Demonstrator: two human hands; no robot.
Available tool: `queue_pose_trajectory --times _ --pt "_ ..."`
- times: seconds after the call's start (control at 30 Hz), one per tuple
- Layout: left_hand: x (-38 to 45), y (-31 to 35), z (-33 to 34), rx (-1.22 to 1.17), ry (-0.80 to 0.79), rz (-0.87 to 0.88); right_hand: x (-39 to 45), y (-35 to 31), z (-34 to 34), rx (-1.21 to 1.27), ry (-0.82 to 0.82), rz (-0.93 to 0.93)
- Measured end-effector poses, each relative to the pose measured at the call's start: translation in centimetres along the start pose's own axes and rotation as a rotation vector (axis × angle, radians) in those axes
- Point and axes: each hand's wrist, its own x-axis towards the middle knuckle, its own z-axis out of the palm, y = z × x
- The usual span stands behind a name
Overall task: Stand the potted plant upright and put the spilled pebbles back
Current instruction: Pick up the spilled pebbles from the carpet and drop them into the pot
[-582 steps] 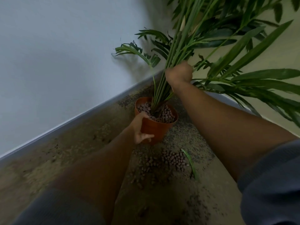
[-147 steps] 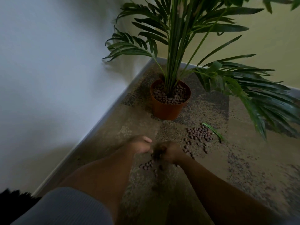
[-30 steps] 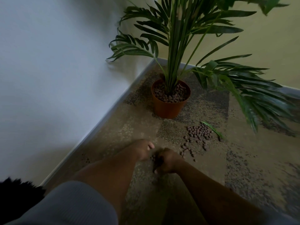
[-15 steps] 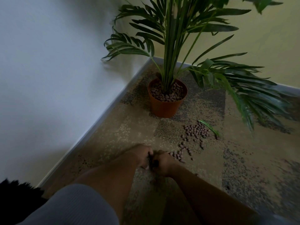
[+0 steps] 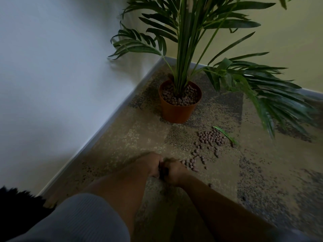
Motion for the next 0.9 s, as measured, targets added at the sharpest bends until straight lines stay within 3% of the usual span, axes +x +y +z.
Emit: queue_pose_trajectory --times 0.43,0.63,0.77,0.9 --pt "0.2 0.0 0.0 -0.16 -0.032 -0.064 0.0 0.0 -0.5 0.124 0.014 0.035" --pt "1.2 0.4 0.1 -0.417 -0.068 -0.128 0.1 0.0 -0.7 0.374 0.078 0.197" --pt "1.5 0.5 0.1 -0.623 -0.092 -0.181 0.3 0.0 -1.2 0.773 0.043 0.43" --pt "1.7 1.0 -0.1 -0.832 -0.1 -0.234 0.5 -0.1 -1.5 1.077 -0.001 0.54"
